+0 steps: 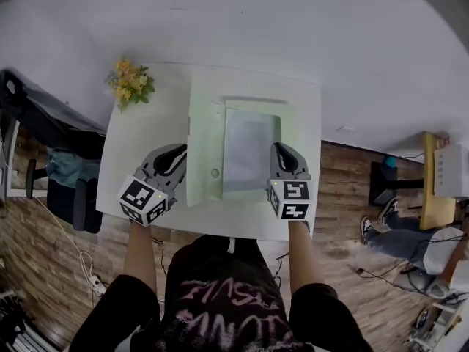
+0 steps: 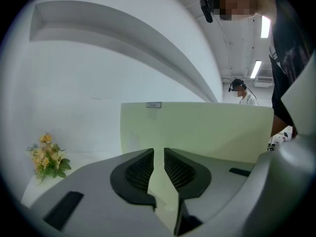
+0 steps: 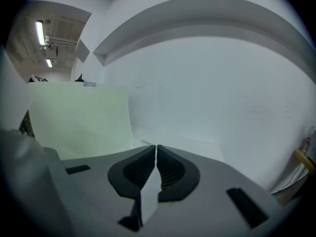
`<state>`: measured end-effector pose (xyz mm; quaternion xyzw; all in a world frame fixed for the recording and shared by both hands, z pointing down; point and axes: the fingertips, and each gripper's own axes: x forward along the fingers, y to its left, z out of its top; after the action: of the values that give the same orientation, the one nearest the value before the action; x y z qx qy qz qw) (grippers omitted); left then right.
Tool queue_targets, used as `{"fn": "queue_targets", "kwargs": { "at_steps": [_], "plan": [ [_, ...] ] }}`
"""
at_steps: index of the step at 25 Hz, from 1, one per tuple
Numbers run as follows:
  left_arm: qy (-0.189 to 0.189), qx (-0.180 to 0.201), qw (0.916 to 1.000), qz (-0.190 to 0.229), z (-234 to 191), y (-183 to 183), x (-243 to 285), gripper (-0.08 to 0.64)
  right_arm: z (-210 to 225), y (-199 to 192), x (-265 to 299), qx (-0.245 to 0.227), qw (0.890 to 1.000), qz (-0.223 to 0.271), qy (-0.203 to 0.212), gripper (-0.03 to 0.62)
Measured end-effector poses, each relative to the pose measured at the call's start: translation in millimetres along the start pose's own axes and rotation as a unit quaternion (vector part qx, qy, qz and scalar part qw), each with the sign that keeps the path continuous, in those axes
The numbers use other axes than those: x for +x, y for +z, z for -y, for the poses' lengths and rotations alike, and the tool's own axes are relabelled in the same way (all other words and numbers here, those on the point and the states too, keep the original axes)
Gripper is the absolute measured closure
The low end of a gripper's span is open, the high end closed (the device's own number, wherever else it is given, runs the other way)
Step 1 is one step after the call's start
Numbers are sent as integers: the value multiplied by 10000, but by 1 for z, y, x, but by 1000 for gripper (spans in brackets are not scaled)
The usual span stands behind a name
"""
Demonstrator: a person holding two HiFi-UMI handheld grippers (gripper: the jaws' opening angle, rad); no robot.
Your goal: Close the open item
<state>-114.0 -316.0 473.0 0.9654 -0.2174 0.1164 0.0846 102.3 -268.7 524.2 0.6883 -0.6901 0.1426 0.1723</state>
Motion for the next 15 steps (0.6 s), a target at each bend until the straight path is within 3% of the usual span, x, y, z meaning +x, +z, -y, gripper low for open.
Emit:
{"fn": "queue_targets", "kwargs": {
  "at_steps": [15],
  "plan": [
    [-727, 900, 9923, -434, 98, 5, 97, 482, 101, -49, -52, 562, 9970, 23, -535, 566]
  ]
}}
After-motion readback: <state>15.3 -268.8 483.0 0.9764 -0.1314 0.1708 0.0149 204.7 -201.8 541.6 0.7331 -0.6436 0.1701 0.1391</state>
